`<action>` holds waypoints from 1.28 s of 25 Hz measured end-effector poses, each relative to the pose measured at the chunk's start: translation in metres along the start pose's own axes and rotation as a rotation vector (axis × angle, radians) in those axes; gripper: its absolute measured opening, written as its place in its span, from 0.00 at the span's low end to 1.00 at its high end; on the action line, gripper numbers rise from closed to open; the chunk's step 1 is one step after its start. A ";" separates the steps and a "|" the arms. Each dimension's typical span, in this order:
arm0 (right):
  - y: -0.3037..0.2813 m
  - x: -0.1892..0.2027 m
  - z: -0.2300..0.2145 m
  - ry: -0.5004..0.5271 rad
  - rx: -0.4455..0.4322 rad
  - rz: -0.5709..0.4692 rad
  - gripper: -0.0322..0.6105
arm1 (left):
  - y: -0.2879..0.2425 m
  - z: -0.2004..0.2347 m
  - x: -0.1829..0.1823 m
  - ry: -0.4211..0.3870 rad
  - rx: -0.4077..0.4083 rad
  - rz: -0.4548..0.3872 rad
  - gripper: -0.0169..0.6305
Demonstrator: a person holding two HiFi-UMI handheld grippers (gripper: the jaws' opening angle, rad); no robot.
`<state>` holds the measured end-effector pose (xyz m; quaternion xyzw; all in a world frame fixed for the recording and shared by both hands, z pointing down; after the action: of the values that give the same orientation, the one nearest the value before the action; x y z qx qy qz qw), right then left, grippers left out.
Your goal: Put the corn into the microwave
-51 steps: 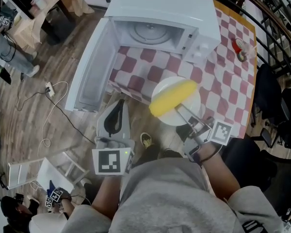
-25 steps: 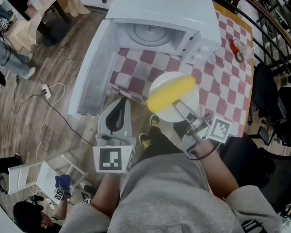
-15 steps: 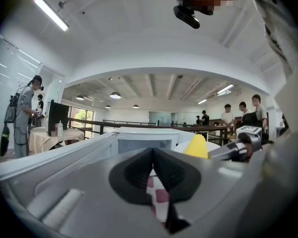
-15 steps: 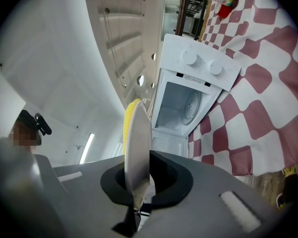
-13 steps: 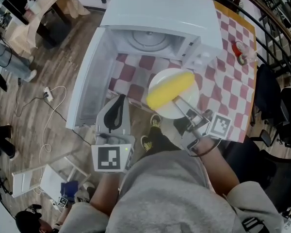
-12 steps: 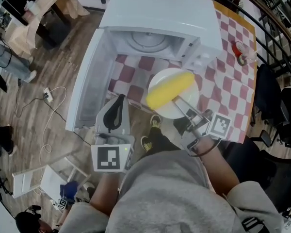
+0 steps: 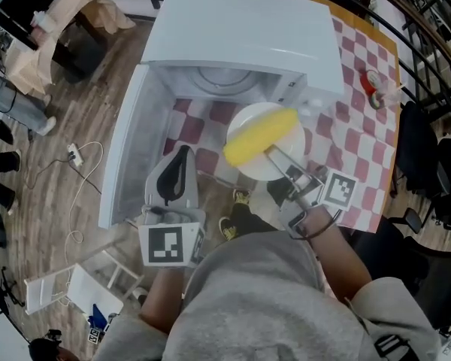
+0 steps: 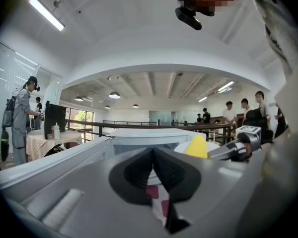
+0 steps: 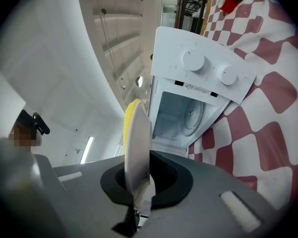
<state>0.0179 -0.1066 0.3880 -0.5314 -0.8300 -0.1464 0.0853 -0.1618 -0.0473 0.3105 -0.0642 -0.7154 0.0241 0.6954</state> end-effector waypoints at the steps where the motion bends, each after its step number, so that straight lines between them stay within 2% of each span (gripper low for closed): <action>1: -0.001 -0.003 -0.002 -0.002 0.001 0.000 0.06 | -0.004 -0.001 0.000 0.001 -0.001 0.002 0.04; 16: -0.025 -0.029 -0.031 -0.020 0.007 -0.001 0.06 | -0.051 0.001 0.005 -0.031 -0.065 0.033 0.04; 32: -0.051 -0.033 -0.058 -0.079 0.007 0.025 0.06 | -0.080 0.008 0.014 -0.049 -0.096 0.065 0.04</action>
<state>-0.0152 -0.1738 0.4254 -0.5467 -0.8266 -0.1213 0.0561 -0.1746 -0.1249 0.3336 -0.1200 -0.7300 0.0137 0.6727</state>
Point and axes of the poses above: the fingertips, and each gripper's own axes: y backward along the fingers, z to its left, x out of its underside, the point moved 3 cm from there along y, backward along the fingers, and after that the axes turned 9 degrees about -x, right-handed, at the moved point
